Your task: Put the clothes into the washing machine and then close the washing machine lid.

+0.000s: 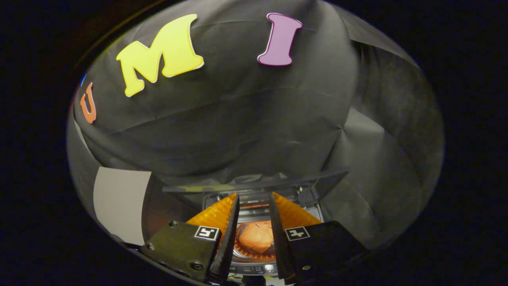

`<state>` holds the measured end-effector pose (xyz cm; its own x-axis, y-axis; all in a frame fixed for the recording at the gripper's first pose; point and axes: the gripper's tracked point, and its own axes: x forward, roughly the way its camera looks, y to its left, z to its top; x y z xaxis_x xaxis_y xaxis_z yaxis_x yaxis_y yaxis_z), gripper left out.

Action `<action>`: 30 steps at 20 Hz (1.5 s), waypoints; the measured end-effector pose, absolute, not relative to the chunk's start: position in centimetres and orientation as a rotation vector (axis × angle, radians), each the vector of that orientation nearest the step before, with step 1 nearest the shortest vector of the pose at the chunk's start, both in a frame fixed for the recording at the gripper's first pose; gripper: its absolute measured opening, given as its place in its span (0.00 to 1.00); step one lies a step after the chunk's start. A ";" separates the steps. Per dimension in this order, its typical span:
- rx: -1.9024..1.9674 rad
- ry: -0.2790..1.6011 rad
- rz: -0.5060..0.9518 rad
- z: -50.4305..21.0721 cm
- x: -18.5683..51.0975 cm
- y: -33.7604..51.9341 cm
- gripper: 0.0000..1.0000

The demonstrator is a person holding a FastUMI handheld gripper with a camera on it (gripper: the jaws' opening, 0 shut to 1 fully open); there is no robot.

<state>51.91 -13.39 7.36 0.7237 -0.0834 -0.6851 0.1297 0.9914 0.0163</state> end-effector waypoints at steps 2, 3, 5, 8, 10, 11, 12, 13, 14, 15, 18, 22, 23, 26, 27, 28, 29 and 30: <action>0.057 0.759 -0.104 7.5 53.5 -12.8 0.47; 0.054 0.761 -0.094 7.2 54.1 -12.7 0.47; 0.039 0.769 -0.086 6.6 56.2 -12.7 0.47; 0.062 0.784 -0.080 5.4 58.3 -12.4 0.47; 0.087 0.813 -0.080 4.3 58.7 -12.4 0.47; 0.094 0.819 -0.087 3.8 58.8 -12.5 0.47; 0.101 0.824 -0.089 3.3 58.9 -12.6 0.47; 0.098 0.812 -0.088 3.2 58.8 -12.6 0.47; 0.085 0.797 -0.085 3.0 58.9 -12.7 0.47; 0.067 0.787 -0.081 3.1 58.7 -12.6 0.48; 0.006 0.762 -0.079 2.9 57.8 -12.7 0.48; 0.018 0.759 -0.087 2.8 56.5 -12.6 0.48; 0.016 0.758 -0.087 2.7 56.1 -12.7 0.48; 0.018 0.755 -0.094 2.6 54.6 -12.7 0.48; 0.016 0.754 -0.094 2.4 53.9 -12.7 0.48; 0.019 0.753 -0.097 2.4 53.0 -12.7 0.48; 0.020 0.752 -0.099 2.2 52.5 -12.7 0.48; 0.017 0.754 -0.099 2.0 51.9 -12.7 0.48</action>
